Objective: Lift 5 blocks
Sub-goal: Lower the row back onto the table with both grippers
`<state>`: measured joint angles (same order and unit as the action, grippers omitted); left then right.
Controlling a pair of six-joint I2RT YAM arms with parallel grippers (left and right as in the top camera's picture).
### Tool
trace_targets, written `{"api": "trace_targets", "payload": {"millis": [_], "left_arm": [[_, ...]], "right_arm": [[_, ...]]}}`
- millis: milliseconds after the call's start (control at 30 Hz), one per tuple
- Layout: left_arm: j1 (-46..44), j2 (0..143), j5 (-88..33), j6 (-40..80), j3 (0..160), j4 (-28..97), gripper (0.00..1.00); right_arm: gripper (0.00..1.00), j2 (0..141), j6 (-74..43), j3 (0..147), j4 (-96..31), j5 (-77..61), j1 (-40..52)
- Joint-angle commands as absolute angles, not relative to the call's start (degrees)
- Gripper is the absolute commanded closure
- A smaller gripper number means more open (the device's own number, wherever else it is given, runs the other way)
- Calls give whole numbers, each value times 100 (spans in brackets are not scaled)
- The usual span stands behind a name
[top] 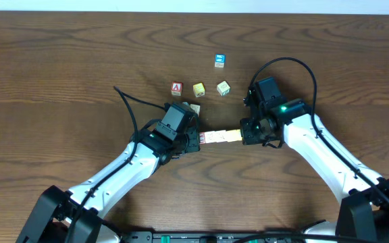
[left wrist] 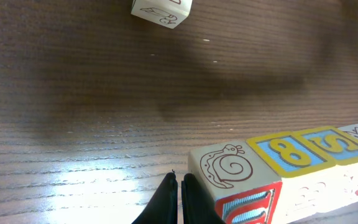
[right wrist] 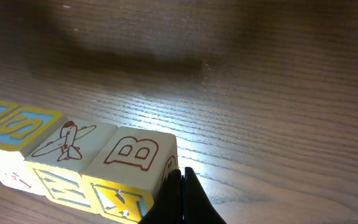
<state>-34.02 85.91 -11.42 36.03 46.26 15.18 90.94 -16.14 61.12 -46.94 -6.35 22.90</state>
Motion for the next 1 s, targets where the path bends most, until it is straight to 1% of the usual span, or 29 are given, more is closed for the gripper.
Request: {"api": "trace_targets", "payload": {"millis": [0,667,700,967], "left_arm": [[-3664,8573,-1876,3634,4716,1306,93],[-3675,8584,-1831,3632,4709,1308,93],[-3673,8593,-1828,3632,4709,1308,94],[-3673,8965,-1811,3632,4709,1273,93]], "right_arm": [[99,9177,-1671,6237,-4591,-1758,2598],[99,9179,-1717,5935,-4364,-1739,2598],[99,9181,-1715,5931,-4351,-1739,2598],[99,9185,-1717,5929,-4261,-1675,2598]]}}
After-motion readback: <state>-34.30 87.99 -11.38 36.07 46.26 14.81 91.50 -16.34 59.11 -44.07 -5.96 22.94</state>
